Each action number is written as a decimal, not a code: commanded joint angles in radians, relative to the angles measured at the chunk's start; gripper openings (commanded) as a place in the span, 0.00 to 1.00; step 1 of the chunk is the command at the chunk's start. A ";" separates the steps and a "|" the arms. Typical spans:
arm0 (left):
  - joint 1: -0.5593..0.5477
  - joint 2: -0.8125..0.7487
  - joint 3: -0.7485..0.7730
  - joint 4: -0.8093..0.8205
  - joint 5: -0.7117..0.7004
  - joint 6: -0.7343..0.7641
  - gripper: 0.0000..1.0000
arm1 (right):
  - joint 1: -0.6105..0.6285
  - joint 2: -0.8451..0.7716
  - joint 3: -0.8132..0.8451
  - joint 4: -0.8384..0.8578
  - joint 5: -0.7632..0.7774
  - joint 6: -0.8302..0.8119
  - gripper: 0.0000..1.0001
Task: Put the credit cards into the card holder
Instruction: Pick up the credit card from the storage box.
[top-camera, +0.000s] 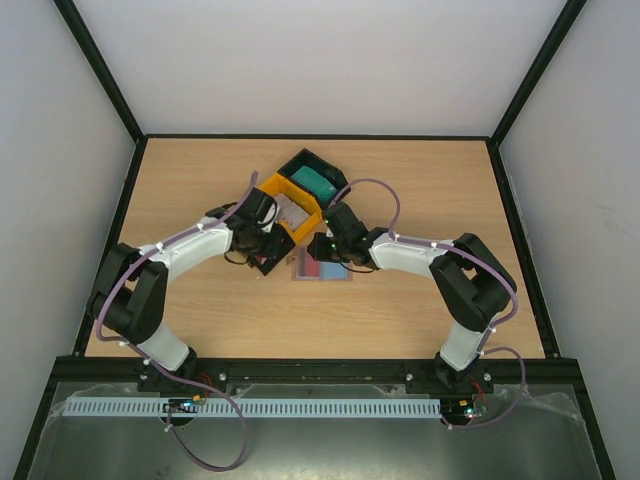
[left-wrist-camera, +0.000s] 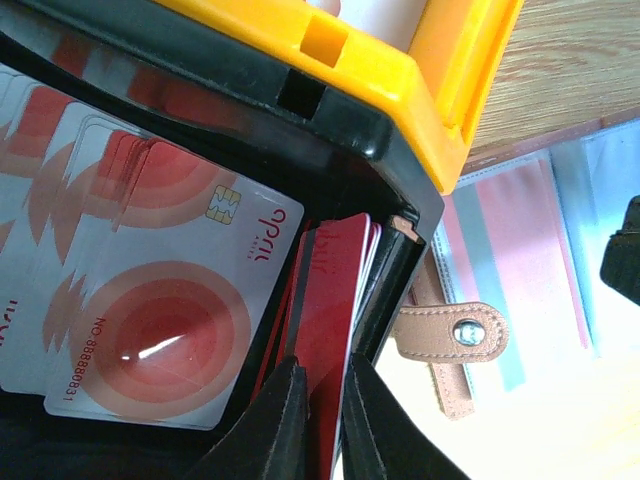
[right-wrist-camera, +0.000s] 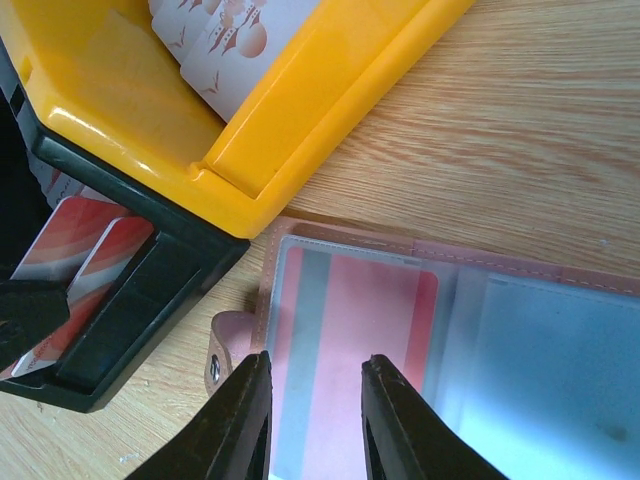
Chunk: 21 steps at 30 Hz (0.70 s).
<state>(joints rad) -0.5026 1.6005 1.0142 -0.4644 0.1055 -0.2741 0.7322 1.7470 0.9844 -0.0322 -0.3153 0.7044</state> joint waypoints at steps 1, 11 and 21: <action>0.001 -0.043 -0.009 -0.028 0.037 -0.002 0.11 | -0.001 -0.015 -0.013 0.025 0.003 0.012 0.25; 0.001 -0.092 -0.012 -0.041 -0.036 -0.008 0.06 | -0.001 -0.037 -0.027 0.040 0.007 0.020 0.25; 0.001 -0.235 -0.019 0.002 -0.176 -0.039 0.02 | -0.002 -0.122 -0.033 0.019 0.127 0.021 0.26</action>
<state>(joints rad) -0.5026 1.4479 1.0126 -0.4843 -0.0238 -0.2958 0.7322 1.6989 0.9604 -0.0124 -0.2825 0.7227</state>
